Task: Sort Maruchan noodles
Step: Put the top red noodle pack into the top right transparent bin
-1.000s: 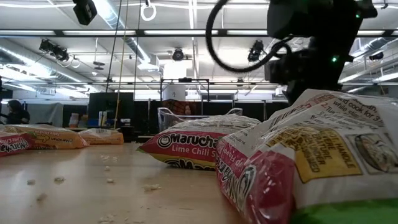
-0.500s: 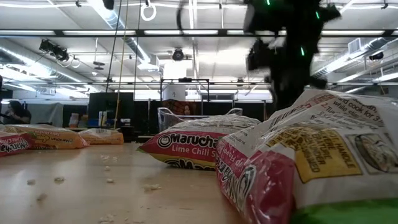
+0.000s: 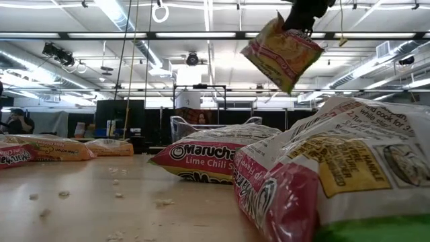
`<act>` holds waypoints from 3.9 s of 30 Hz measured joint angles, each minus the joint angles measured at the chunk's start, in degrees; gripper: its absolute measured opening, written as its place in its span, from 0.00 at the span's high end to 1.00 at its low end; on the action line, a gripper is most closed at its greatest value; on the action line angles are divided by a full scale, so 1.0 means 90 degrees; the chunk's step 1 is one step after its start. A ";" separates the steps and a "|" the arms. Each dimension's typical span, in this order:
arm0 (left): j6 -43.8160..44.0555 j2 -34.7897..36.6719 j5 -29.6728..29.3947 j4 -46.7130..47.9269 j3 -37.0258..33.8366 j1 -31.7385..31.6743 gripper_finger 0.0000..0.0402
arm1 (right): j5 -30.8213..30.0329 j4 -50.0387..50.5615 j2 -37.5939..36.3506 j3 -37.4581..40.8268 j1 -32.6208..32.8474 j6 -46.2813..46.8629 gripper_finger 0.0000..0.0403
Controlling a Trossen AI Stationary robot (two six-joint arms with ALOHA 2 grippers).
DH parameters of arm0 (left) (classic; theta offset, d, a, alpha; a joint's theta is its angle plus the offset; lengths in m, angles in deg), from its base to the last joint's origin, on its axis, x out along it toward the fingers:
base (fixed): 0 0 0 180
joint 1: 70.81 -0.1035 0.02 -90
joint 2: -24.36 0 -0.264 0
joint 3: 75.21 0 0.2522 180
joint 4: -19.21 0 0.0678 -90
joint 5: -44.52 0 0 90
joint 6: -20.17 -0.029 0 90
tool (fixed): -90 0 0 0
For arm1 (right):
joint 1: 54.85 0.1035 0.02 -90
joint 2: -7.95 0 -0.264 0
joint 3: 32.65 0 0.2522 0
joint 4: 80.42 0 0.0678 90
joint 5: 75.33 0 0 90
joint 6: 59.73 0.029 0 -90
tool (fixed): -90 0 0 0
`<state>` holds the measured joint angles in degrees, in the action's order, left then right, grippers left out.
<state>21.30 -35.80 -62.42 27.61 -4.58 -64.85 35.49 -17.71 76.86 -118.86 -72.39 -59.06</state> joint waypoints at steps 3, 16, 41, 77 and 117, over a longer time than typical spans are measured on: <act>0.0268 -0.0211 0.0047 0.0030 0.0385 0.0198 0.71 | -0.0253 -0.0021 -0.0123 0.0222 -0.0064 -0.0305 0.99; 0.1640 0.0003 0.0147 0.0337 0.1061 0.1337 0.72 | -0.1536 -0.1896 0.0756 0.1846 0.0929 -0.1047 0.99; 0.2160 0.0828 0.0745 0.4331 0.1053 0.1323 0.72 | -0.2533 0.0124 0.3177 0.0310 0.3599 1.0331 0.54; 0.1985 0.0993 -0.0003 0.4864 0.1053 0.2545 0.72 | -0.4752 0.0872 0.5155 -0.1346 0.4060 0.4927 0.54; 0.1830 0.1367 -0.0416 0.4751 0.1054 0.2553 0.72 | -0.5226 0.1396 0.3091 -0.1507 0.3536 0.1253 0.99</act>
<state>37.78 -23.50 -66.16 70.38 4.90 -41.87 -11.55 -5.14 104.68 -132.42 -40.57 -47.78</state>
